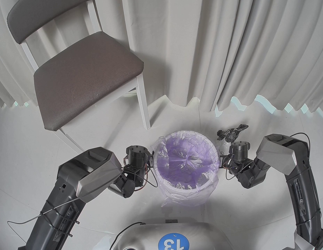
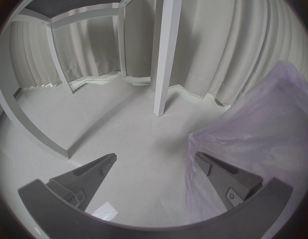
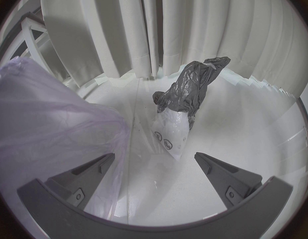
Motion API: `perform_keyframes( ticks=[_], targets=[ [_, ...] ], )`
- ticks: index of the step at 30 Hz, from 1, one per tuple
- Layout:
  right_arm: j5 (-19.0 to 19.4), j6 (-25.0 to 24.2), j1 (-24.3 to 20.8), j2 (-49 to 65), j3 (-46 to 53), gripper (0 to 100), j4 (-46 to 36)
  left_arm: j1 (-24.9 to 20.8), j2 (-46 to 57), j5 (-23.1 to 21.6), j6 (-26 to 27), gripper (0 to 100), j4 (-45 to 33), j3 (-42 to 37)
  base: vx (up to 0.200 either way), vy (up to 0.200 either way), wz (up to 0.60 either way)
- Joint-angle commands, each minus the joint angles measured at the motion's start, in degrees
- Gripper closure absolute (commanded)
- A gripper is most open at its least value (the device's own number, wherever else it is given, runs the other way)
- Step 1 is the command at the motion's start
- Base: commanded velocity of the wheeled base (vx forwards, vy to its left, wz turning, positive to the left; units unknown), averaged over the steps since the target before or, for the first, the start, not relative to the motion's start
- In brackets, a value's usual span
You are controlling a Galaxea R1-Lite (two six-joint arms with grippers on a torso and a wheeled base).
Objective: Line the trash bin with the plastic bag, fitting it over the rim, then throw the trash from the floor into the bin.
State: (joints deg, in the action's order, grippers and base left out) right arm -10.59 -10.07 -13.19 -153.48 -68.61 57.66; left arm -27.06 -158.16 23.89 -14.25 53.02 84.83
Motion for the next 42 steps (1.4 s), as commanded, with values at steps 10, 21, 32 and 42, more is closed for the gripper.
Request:
perform_keyframes(
  ticks=[10, 21, 32, 42],
  targets=[
    [2.4, 10.5, 0.8, 2.4, 9.4, 0, 7.5, 0.3, 0.2, 2.2, 2.6, 0, 0.9, -1.4, 0.000, 0.000, 0.00],
    [2.4, 11.6, 0.7, 2.5, 9.8, 0, 10.6, 0.5, 2.0, 0.9, 9.9, 0, 8.7, -10.5, 0.000, 0.000, 0.00],
    [2.6, 11.9, 2.7, 7.8, 13.2, 0, 10.2, 3.2, 4.4, -7.6, 18.6, 0, 18.1, -21.5, 0.000, 0.000, 0.00],
    [6.4, 12.0, 4.8, 14.0, 17.7, 0, 9.1, 4.7, 8.1, -14.8, 19.3, 0, 22.0, -28.3, 0.000, 0.000, 0.00]
  ],
)
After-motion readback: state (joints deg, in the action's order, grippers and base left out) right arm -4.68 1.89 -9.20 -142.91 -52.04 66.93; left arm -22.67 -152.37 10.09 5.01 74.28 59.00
